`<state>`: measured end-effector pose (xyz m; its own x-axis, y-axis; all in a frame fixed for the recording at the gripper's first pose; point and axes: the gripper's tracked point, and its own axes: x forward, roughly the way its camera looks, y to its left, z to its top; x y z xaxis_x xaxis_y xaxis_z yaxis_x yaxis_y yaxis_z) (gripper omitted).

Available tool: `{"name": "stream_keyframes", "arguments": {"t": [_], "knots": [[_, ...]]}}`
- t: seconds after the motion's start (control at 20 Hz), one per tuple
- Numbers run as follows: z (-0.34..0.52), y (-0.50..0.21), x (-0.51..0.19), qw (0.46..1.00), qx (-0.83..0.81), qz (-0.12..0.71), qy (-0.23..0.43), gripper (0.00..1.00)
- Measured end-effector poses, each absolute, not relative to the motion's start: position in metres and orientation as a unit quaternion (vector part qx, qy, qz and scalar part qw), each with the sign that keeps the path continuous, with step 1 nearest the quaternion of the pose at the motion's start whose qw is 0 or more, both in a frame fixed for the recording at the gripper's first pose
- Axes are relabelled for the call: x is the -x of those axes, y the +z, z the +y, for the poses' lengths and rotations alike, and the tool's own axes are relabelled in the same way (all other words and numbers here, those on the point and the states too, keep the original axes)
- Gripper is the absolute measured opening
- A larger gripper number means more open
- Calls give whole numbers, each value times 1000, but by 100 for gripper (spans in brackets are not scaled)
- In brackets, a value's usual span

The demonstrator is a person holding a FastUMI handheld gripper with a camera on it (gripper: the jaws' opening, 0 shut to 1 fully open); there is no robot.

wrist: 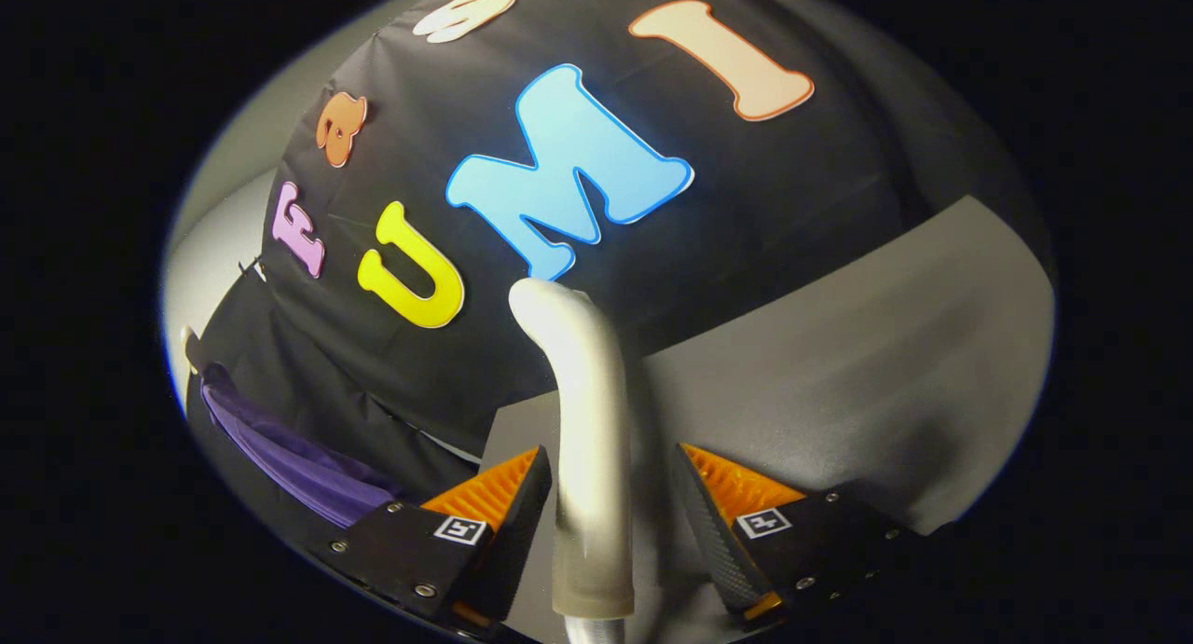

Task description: Iron the clothes twice with a garment steamer, once on the left side and once on the right side.

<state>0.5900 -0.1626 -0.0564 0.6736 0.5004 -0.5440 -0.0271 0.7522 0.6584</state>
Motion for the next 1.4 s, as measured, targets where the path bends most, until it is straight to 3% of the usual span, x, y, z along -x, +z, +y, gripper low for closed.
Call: {"name": "stream_keyframes", "arguments": {"t": [0.25, 0.35, 0.45, 1.0, 1.4], "knots": [[-154, -53, -589, 818, -393, 379, 181, 52], [-155, -51, -588, 824, -392, 371, 174, 39], [-150, -44, -583, 842, -364, 358, 175, 34], [-127, 18, -469, 908, -275, 260, 179, 33], [-102, 43, -362, 944, -226, 188, 148, 33]]}}
